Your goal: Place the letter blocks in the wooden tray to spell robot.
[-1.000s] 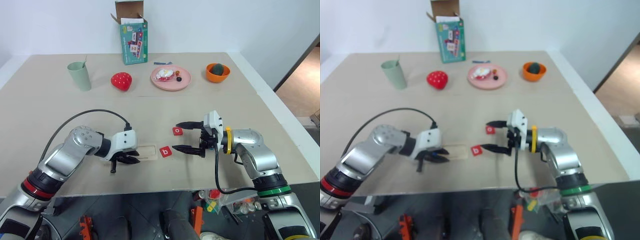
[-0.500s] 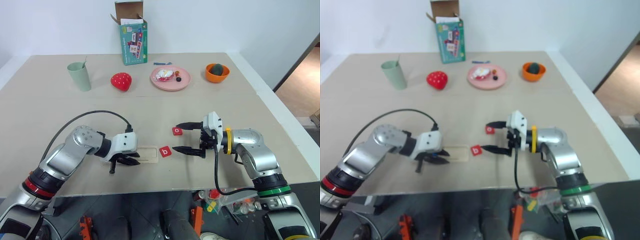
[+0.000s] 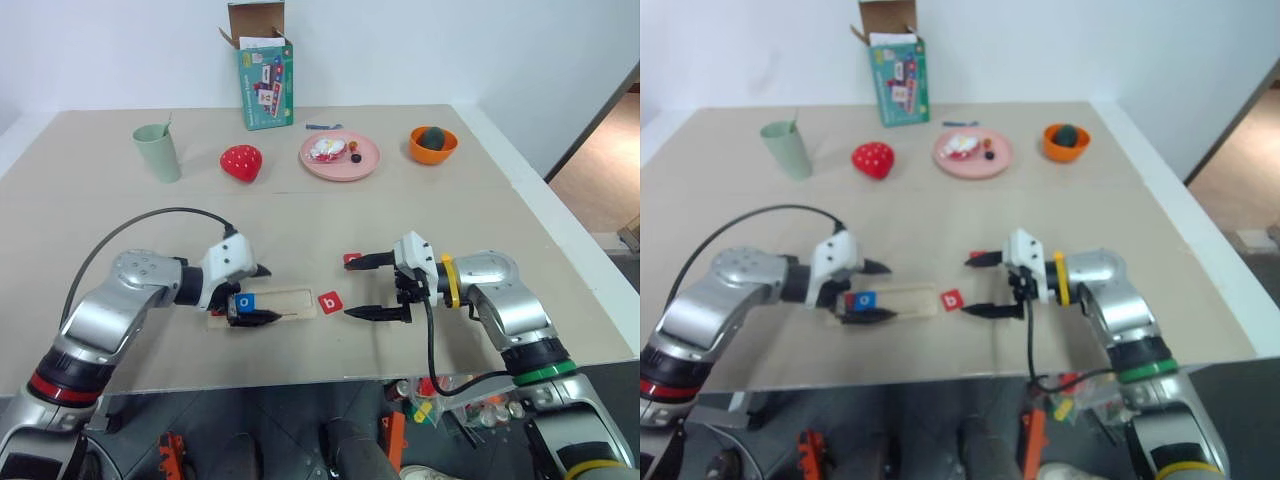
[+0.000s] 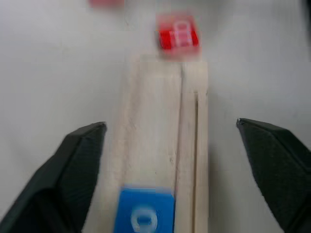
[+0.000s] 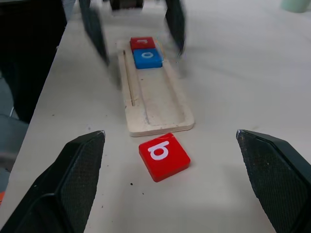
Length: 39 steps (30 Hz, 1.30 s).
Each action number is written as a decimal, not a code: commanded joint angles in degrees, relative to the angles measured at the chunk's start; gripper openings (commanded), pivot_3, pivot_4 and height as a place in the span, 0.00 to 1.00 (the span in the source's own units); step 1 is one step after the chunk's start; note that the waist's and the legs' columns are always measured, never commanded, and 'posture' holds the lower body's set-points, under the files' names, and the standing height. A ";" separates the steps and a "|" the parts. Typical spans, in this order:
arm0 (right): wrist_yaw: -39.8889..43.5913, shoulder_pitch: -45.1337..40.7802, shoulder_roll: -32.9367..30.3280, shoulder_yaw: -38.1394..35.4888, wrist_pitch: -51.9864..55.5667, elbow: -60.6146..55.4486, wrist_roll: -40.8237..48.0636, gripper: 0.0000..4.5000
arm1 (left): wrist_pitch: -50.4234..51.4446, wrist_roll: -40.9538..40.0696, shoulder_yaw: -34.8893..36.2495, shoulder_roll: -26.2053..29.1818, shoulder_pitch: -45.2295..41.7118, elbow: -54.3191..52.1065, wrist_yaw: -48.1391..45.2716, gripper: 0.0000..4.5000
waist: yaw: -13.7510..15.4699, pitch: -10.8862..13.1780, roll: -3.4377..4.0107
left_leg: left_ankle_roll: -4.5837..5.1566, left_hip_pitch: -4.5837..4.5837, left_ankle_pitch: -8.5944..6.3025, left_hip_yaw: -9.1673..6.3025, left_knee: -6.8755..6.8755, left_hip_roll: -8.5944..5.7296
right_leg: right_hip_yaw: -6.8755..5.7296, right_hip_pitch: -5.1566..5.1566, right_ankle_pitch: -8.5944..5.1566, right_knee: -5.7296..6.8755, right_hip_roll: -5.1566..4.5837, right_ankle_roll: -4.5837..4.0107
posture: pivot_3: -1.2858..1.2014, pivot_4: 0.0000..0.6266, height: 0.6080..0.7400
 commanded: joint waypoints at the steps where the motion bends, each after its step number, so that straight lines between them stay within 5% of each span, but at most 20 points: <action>1: 1.85 -3.80 1.33 1.32 -2.88 4.34 -1.92 1.00 | -6.55 -1.62 5.50 -1.01 5.96 -4.04 2.66 1.00 | 0.17 0.00 -0.02 | 0.00 -0.05 0.00 -0.13 0.00 -0.01 | -0.03 0.01 -0.01 0.00 0.05 0.01 | 0.52 0.24 1.00; 8: 5.50 -7.42 3.56 4.29 -7.25 13.63 -5.75 1.00 | -13.37 -1.72 7.40 -3.02 21.86 -11.53 6.51 1.00 | 0.83 0.00 -0.01 | -0.02 -0.09 0.01 -0.19 0.01 -0.06 | -0.07 0.03 -0.01 -0.02 -0.01 0.01 | 0.52 0.24 1.00; 15: 6.07 -8.81 5.20 4.85 -9.60 18.16 -7.96 1.00 | -13.99 -1.78 7.05 -4.59 26.87 -15.76 11.46 1.00 | 0.85 0.00 -0.01 | -0.04 -0.02 0.03 -0.11 0.15 -0.12 | -0.04 0.13 0.07 -0.03 -0.09 0.10 | 0.52 0.24 1.00; 20: 6.04 -9.34 6.53 4.13 -10.92 19.68 -8.07 0.70 | -14.64 -0.71 5.97 -4.80 27.91 -16.33 13.58 1.00 | 0.66 0.00 0.00 | -0.03 0.04 0.04 -0.11 0.14 -0.03 | -0.02 0.13 0.12 -0.02 0.07 0.01 | 0.52 0.24 1.00; 25: 6.14 -8.98 7.23 3.45 -10.18 19.63 -7.30 0.28 | -15.99 0.81 4.26 -4.25 27.82 -15.81 13.95 1.00 | 0.67 0.01 0.00 | -0.03 0.03 0.04 -0.14 0.12 -0.01 | -0.05 0.13 0.11 -0.02 0.10 0.00 | 0.52 0.24 1.00; 39: 2.14 -7.81 5.69 0.35 6.62 3.94 -1.95 0.26 | -14.17 -2.11 9.74 -8.55 28.62 -11.60 21.97 1.00 | 0.65 0.04 0.05 | -0.03 0.02 0.04 -0.14 0.12 0.00 | -0.05 0.10 0.12 -0.02 0.11 0.00 | 0.52 0.24 1.00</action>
